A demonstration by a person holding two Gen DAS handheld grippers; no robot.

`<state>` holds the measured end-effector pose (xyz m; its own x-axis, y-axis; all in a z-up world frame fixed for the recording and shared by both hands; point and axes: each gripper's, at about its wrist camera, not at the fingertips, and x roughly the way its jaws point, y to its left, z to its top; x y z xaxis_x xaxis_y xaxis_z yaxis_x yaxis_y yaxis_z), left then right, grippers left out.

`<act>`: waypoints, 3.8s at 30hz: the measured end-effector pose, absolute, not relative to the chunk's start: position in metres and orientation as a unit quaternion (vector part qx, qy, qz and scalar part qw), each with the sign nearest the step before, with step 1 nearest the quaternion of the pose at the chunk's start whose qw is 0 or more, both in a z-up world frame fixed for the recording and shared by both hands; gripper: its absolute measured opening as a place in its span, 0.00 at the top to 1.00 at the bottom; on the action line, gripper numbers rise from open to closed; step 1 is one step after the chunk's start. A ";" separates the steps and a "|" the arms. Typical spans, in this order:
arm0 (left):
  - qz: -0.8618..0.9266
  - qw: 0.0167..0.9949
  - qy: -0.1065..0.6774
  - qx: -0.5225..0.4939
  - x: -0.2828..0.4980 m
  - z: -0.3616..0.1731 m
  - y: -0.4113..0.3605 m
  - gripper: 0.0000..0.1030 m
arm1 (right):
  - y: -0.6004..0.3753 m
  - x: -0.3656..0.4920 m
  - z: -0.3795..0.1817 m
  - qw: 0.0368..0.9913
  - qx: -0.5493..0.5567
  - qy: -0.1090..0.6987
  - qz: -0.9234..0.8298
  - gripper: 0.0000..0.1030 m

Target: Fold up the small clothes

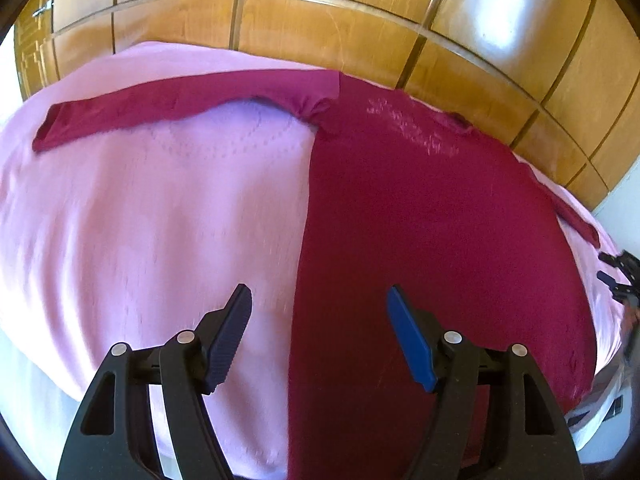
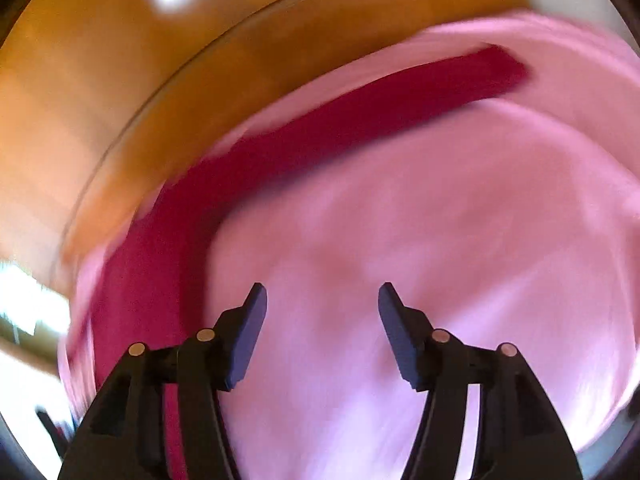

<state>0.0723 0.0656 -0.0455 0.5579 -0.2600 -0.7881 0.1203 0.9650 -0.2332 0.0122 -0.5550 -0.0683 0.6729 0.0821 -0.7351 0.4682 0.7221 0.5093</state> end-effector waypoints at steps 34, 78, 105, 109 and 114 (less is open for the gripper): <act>-0.201 0.864 0.443 -0.131 0.126 -0.026 0.023 0.33 | -0.338 0.264 -0.009 0.909 0.147 0.387 0.046 0.94; -0.124 0.875 0.449 -0.130 0.292 -0.030 -0.013 0.96 | -0.405 0.188 -0.073 0.893 0.209 0.393 -0.070 0.69; -0.099 0.884 0.445 -0.103 0.284 -0.054 0.001 0.79 | -0.326 0.220 -0.081 0.911 0.064 0.403 -0.062 0.50; -0.095 0.879 0.433 -0.173 0.257 -0.045 0.043 0.79 | -0.326 0.219 -0.081 0.912 0.060 0.400 -0.064 0.49; -0.065 0.869 0.419 -0.254 0.214 -0.038 0.121 0.79 | -0.321 0.222 -0.080 0.913 0.056 0.400 -0.066 0.49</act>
<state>0.2138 0.1215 -0.0385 0.6406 -0.3248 -0.6958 -0.1003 0.8630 -0.4952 0.2224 -0.3212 -0.0797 0.6716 -0.0749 -0.7371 0.1643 0.9852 0.0495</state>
